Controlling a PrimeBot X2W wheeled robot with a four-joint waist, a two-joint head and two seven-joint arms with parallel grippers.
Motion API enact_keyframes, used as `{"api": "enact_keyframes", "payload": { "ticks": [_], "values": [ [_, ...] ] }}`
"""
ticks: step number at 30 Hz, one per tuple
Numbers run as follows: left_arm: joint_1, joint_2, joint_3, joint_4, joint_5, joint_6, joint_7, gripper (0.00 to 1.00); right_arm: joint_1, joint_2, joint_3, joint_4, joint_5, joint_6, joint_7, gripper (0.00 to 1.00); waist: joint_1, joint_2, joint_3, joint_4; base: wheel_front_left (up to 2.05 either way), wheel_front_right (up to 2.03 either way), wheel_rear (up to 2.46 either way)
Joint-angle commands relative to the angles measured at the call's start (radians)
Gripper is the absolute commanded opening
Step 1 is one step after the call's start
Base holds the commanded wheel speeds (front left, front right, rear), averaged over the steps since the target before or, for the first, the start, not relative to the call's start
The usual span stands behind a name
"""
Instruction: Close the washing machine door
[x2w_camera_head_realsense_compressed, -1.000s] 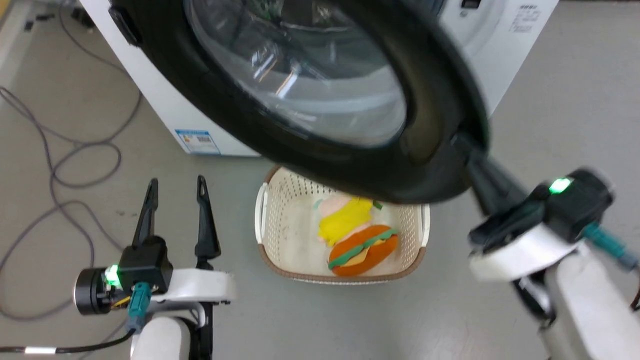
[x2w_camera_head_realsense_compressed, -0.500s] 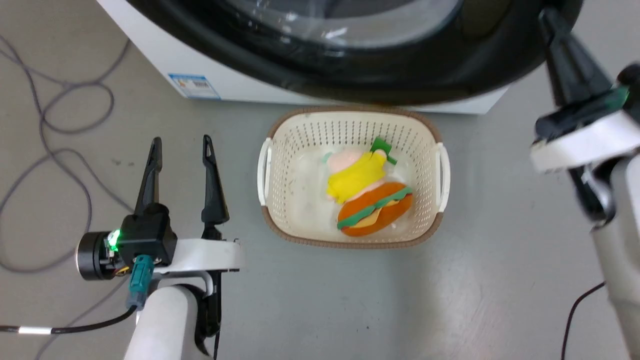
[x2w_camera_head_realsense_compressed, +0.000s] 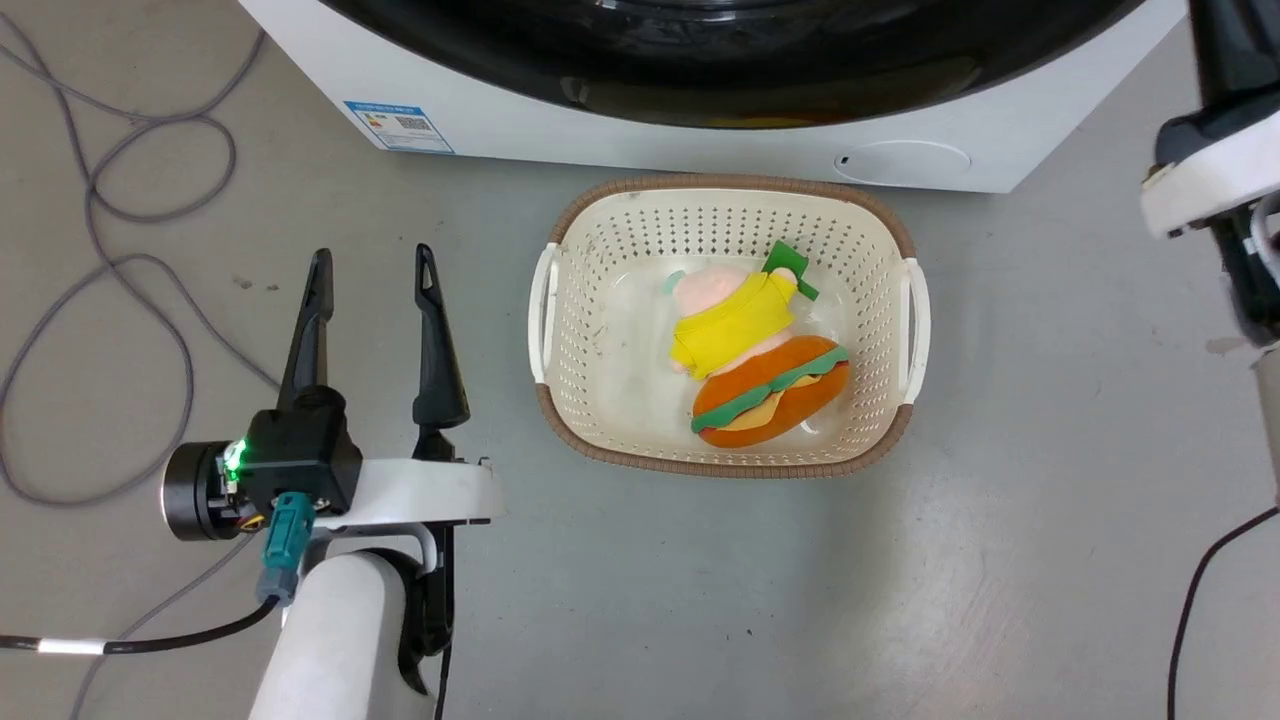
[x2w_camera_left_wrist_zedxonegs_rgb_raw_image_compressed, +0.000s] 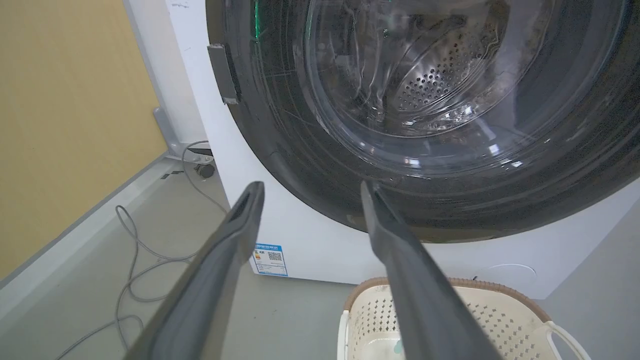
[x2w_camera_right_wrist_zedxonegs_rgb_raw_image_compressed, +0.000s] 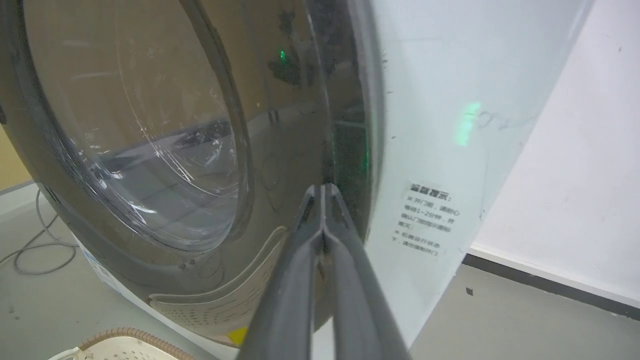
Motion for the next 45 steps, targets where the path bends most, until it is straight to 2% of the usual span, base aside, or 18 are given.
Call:
{"api": "enact_keyframes", "payload": {
  "ticks": [1, 8, 18, 23, 24, 25, 26, 27, 37, 45],
  "values": [
    [-0.012, 0.001, 0.000, -0.001, -0.003, 0.005, -0.005, 1.00, -0.020, -0.008, -0.015, 0.007, -0.007, -0.002, -0.004, 0.00, -0.0001, 0.0000, -0.001, 0.000, 0.00, 0.00, 0.00],
    [0.005, 0.001, 0.011, 0.013, 0.001, 0.006, -0.005, 1.00, 0.031, 0.016, -0.052, -0.020, -0.033, -0.002, -0.004, 0.00, -0.0001, 0.0000, -0.046, -0.015, 0.00, 0.00, 0.00],
    [0.081, 0.001, 0.044, 0.047, 0.029, -0.011, -0.005, 1.00, 0.252, 0.092, -0.180, -0.224, -0.087, -0.002, -0.004, 0.00, -0.0001, 0.0000, -0.188, -0.077, 0.00, 0.00, 0.00],
    [0.116, 0.001, 0.054, 0.059, 0.040, -0.020, -0.005, 1.00, 0.370, 0.140, -0.193, -0.308, -0.116, -0.002, -0.004, 0.00, -0.0001, 0.0000, -0.251, -0.107, 0.00, 0.00, 0.00],
    [0.122, 0.001, 0.055, 0.061, 0.041, -0.023, -0.005, 1.00, 0.393, 0.148, -0.194, -0.315, -0.119, -0.002, -0.004, 0.11, -0.0001, 0.0000, -0.263, -0.112, 0.00, 0.00, 0.00],
    [0.129, 0.001, 0.056, 0.063, 0.042, -0.025, -0.005, 1.00, 0.415, 0.158, -0.196, -0.322, -0.118, -0.002, -0.004, 0.35, -0.0001, 0.0000, -0.275, -0.117, 0.00, 0.00, 0.00],
    [0.136, 0.001, 0.057, 0.066, 0.044, -0.027, -0.005, 1.00, 0.438, 0.167, -0.197, -0.328, -0.118, -0.002, -0.004, 0.85, -0.0001, 0.0000, -0.287, -0.120, 0.00, 0.00, 0.00],
    [0.143, 0.001, 0.056, 0.068, 0.045, -0.028, -0.005, 1.00, 0.460, 0.176, -0.199, -0.336, -0.116, -0.002, -0.004, 1.00, -0.0001, 0.0000, -0.299, -0.123, 0.00, 0.00, 0.00],
    [0.214, 0.001, 0.057, 0.082, 0.051, -0.033, -0.005, 1.00, 0.671, 0.259, -0.194, -0.398, -0.112, -0.002, -0.004, 1.00, -0.0001, 0.0000, -0.401, -0.143, 0.00, 0.00, 0.00],
    [0.266, 0.001, 0.058, 0.079, 0.053, -0.038, -0.005, 1.00, 0.807, 0.275, -0.167, -0.417, -0.045, -0.002, -0.004, 1.00, -0.0001, 0.0000, -0.462, -0.150, 0.00, 0.00, 0.00]
  ]
}}
